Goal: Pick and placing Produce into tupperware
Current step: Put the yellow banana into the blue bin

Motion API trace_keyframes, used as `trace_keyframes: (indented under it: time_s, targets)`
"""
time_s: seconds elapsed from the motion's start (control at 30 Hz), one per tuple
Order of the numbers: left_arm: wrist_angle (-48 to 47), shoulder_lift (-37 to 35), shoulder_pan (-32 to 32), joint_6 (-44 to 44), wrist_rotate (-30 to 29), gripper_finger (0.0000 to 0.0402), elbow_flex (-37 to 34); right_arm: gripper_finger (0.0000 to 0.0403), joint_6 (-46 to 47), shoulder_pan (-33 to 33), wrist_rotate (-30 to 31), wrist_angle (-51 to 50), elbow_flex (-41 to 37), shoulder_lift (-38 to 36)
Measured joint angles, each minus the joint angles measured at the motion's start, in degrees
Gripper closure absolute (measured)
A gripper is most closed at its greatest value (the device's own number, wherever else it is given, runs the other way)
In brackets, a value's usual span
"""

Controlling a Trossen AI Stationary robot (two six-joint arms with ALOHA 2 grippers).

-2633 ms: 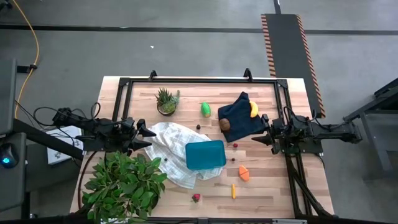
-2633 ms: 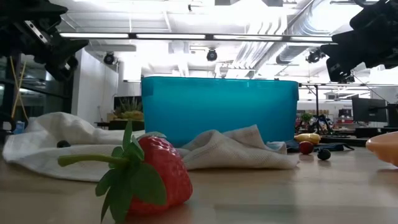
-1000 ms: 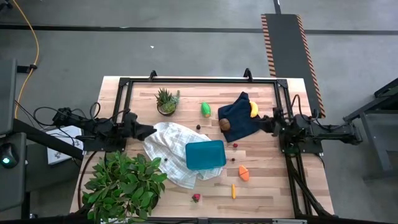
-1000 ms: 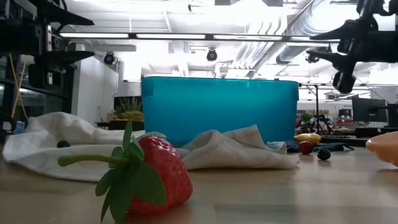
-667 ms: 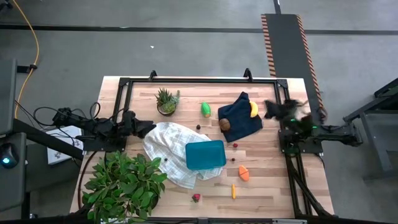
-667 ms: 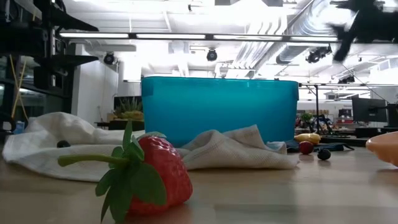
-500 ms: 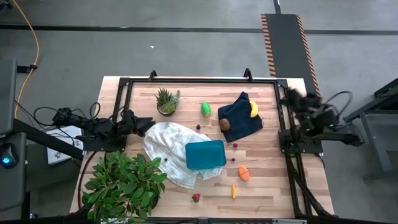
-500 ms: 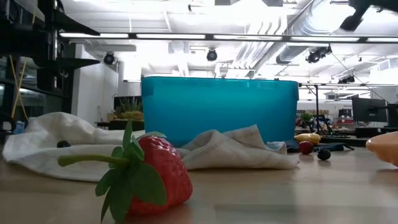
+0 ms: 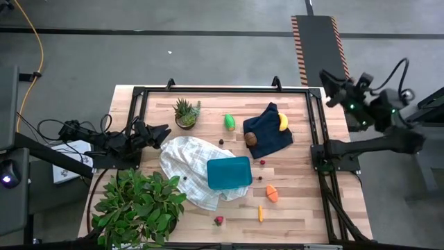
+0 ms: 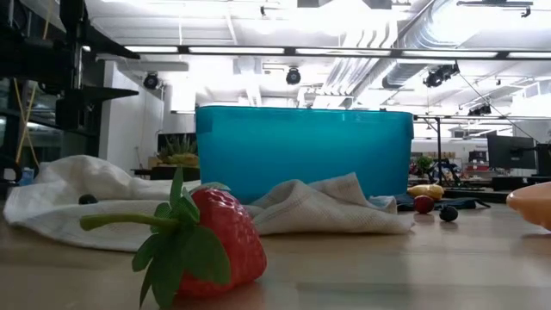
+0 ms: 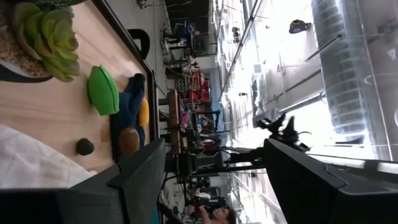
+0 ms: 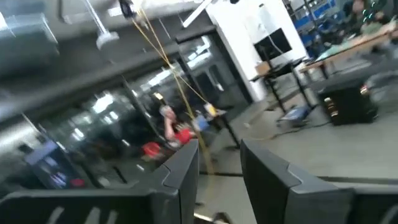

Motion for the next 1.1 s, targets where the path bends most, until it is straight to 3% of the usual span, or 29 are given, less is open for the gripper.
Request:
trace_keyframes:
  time_s: [0.27, 0.57, 0.8, 0.97, 1.1]
  targets:
    - [0.02, 0.00, 0.01, 0.00, 0.60, 0.0142, 0.00, 0.0292, 0.39, -0.02, 4.90, -19.69, 20.86, 10.52]
    - [3.52, 0.00, 0.01, 1.95, 6.25, 0.0142, 0.00, 0.0292, -2.86, -0.02, 3.80, -23.74, 28.97, 15.34]
    - [18.85, 0.00, -0.01, 11.31, 14.90, 0.0142, 0.00, 0.0292, -6.19, -0.02, 3.36, -23.22, 30.84, 17.28]
    - [31.52, 0.00, -0.01, 23.02, 19.73, 0.0142, 0.01, 0.0292, -6.10, -0.02, 3.19, -23.07, 30.84, 17.78]
    - [36.87, -0.01, -0.01, 36.02, 19.67, 0.0142, 0.03, 0.0292, -5.81, -0.02, 3.19, -22.51, 30.85, 18.28]
